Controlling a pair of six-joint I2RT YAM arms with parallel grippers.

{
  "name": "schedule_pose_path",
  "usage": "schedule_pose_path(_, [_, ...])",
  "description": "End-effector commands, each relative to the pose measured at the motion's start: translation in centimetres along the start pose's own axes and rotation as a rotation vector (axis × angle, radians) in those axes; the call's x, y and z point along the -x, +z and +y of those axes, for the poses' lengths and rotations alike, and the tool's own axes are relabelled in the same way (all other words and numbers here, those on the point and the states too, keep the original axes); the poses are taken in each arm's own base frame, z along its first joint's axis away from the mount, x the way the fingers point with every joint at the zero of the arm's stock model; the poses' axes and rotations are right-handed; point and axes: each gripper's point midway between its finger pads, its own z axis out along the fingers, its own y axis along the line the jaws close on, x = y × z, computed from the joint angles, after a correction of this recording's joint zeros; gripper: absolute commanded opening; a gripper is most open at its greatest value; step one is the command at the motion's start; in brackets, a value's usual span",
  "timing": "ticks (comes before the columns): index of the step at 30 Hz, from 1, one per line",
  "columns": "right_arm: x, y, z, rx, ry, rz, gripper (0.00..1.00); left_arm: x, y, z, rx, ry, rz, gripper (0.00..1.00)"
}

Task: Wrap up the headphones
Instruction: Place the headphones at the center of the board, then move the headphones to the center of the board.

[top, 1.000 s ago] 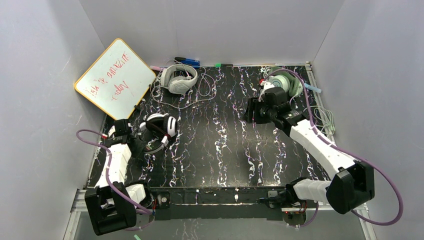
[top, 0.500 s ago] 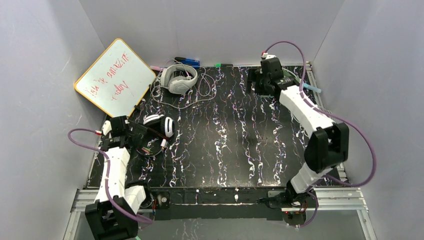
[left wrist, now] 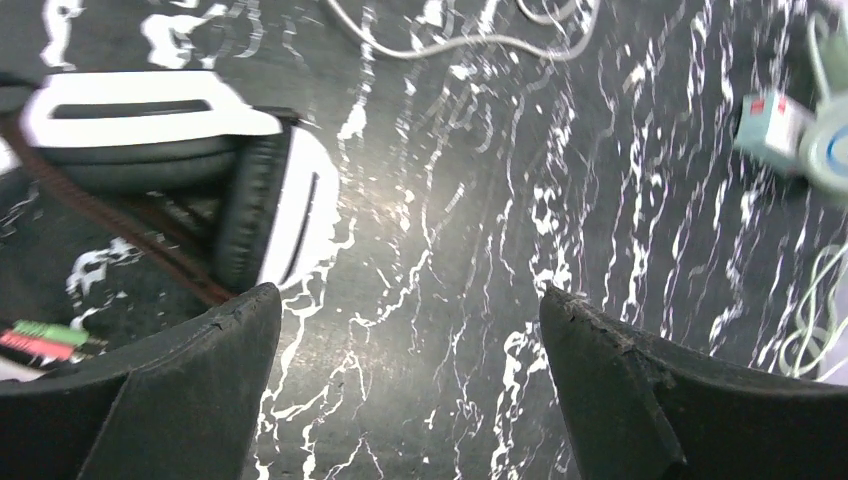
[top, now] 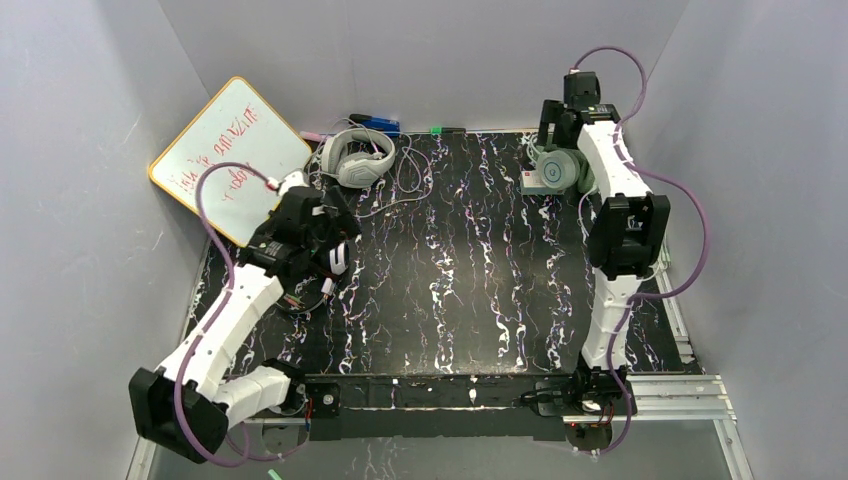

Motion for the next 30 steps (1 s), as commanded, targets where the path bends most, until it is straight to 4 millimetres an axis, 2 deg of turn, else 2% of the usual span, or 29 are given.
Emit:
schedule_pose_path(1, [0.2, 1.8, -1.3, 0.1, 0.066, 0.048, 0.99, -0.7, 0.6, -3.9, -0.116, 0.177, 0.015, 0.98])
schedule_pose_path(5, [-0.6, 3.0, -1.0, 0.255, 0.103, 0.091, 0.99, -1.9, 1.2, -5.6, -0.173, 0.257, 0.065, 0.98])
schedule_pose_path(8, [-2.1, 2.9, 0.4, 0.417, 0.149, 0.156, 0.99, -2.5, 1.3, -6.5, -0.218, 0.277, 0.086, 0.98])
schedule_pose_path(13, [-4.0, 1.9, 1.0, 0.463, 0.173, 0.2, 0.99, -3.3, 0.7, -7.5, -0.275, 0.272, 0.106, 0.99])
schedule_pose_path(17, [-4.3, -1.8, 2.4, 0.536, 0.184, 0.22, 0.99, -3.9, 0.0, -7.8, -0.31, 0.282, 0.121, 0.98])
schedule_pose_path(20, [-5.6, -4.0, 3.0, 0.48, 0.143, 0.206, 0.99, -4.2, -0.4, -7.8, -0.322, 0.278, 0.122, 0.98])
schedule_pose_path(24, [-7.6, -8.7, 6.0, 0.438, 0.052, 0.147, 0.99, -4.3, -1.1, -7.8, -0.342, 0.265, 0.122, 0.98])
schedule_pose_path(25, [-8.6, -9.7, 6.7, 0.408, 0.016, 0.132, 0.99, -4.4, -1.3, -7.9, -0.349, 0.266, 0.122, 0.97])
schedule_pose_path(28, [-9.5, -14.3, 8.9, 0.344, -0.071, 0.021, 0.99, -4.6, -1.5, -7.9, -0.361, 0.276, 0.126, 0.97])
schedule_pose_path(29, [-9.5, -16.4, 9.8, 0.36, -0.079, -0.03, 0.99, -4.7, -1.4, -7.9, -0.359, 0.279, 0.129, 0.97])
schedule_pose_path(30, [-10.3, -17.8, 10.9, 0.391, -0.091, -0.045, 0.32, -5.1, -1.6, -8.2, -0.381, 0.283, 0.149, 0.97])
